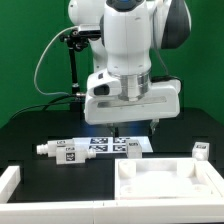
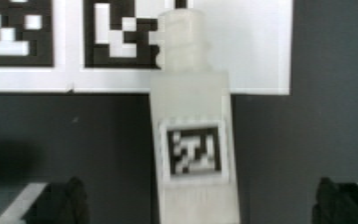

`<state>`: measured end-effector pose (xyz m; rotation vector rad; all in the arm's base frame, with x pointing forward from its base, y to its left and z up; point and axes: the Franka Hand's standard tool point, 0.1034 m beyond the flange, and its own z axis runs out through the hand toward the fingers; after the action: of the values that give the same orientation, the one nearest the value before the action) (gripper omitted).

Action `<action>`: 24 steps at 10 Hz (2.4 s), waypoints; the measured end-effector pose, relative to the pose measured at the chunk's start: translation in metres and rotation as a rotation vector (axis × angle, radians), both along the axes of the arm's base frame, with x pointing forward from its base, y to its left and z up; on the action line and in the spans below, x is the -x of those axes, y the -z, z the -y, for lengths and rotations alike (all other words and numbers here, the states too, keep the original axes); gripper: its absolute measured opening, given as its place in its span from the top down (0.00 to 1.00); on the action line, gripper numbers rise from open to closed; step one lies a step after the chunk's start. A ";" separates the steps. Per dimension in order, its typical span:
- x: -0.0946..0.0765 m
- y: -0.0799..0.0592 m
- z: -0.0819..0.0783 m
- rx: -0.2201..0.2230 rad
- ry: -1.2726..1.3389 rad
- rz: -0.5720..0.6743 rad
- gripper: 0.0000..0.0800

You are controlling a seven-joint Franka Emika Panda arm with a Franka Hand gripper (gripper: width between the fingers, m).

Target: Assemble one leg

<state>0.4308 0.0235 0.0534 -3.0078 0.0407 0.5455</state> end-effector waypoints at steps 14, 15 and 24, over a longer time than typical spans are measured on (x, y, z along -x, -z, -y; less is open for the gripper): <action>0.010 0.044 -0.005 0.010 -0.034 -0.586 0.19; 0.011 0.047 -0.006 0.013 -0.036 -0.568 0.19; -0.053 -0.017 -0.031 0.005 -0.040 -0.403 0.64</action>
Offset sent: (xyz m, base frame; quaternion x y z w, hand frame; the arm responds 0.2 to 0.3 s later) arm 0.0000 0.0000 0.0000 0.0000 -0.1296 0.0000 0.9916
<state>0.4836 0.0544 0.0701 -2.8546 0.0073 1.1459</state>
